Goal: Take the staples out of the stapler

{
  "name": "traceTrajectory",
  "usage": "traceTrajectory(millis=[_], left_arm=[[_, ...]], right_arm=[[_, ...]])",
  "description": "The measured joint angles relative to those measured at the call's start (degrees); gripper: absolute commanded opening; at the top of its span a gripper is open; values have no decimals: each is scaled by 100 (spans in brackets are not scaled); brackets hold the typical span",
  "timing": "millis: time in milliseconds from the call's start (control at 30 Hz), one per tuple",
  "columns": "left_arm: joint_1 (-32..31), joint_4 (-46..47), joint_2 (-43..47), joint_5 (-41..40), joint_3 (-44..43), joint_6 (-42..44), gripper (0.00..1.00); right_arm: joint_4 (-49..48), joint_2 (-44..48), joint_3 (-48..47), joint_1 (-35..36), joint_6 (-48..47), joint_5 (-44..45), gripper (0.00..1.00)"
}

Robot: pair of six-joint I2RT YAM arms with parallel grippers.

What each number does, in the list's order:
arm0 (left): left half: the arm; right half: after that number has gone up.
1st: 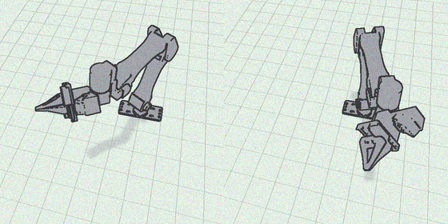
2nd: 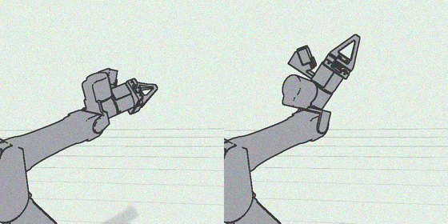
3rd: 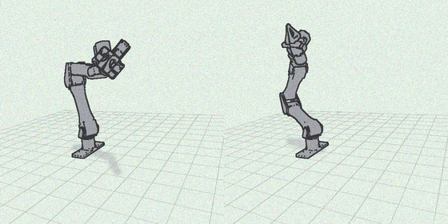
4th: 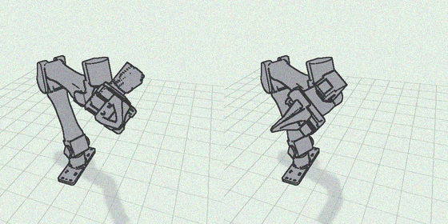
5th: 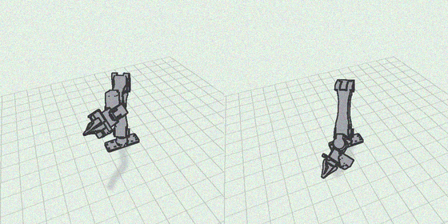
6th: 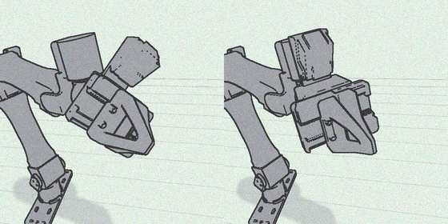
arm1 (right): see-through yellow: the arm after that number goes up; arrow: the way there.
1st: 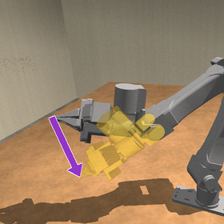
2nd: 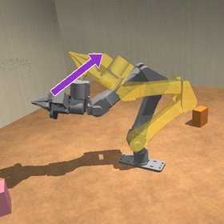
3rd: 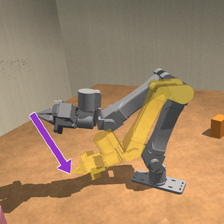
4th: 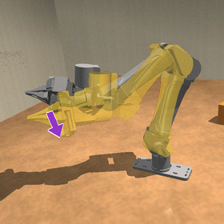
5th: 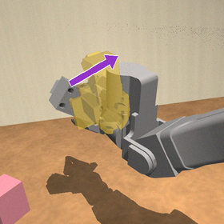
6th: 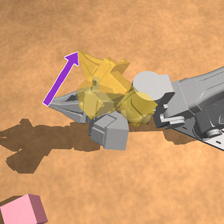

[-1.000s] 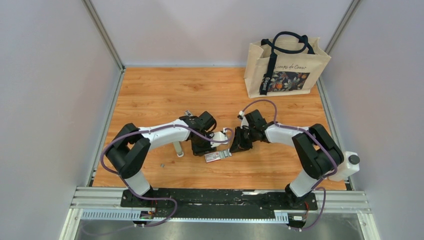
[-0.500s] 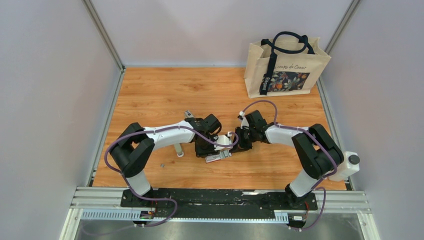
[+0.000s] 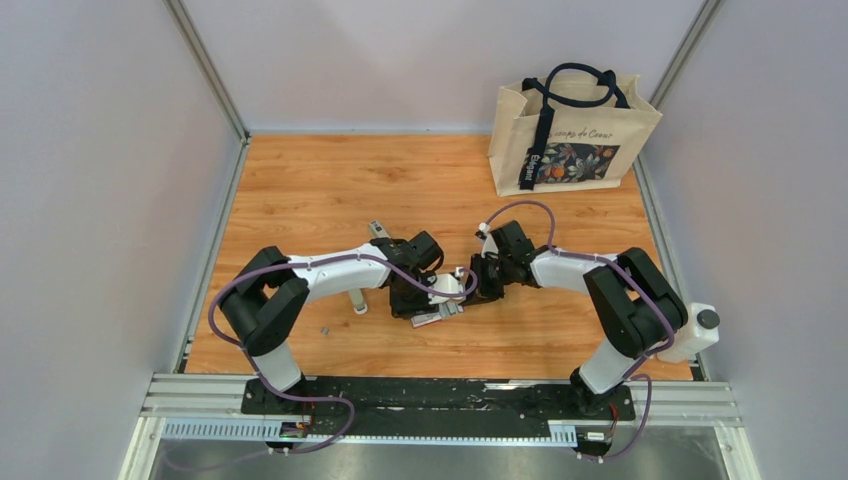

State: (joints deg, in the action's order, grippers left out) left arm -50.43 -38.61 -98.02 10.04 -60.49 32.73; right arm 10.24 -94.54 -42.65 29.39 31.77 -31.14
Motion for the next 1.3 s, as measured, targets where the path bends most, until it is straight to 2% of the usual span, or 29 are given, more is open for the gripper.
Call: traceTrajectory(millis=[767,1300], left_arm=[[-92,83,-33,-116,-44,-350,50],[-92,175,-94,-190,-96,-455,49]], right_arm=[[-114,2,63,2,57,-83,14],[-114,2,63,321,269,-87,14]])
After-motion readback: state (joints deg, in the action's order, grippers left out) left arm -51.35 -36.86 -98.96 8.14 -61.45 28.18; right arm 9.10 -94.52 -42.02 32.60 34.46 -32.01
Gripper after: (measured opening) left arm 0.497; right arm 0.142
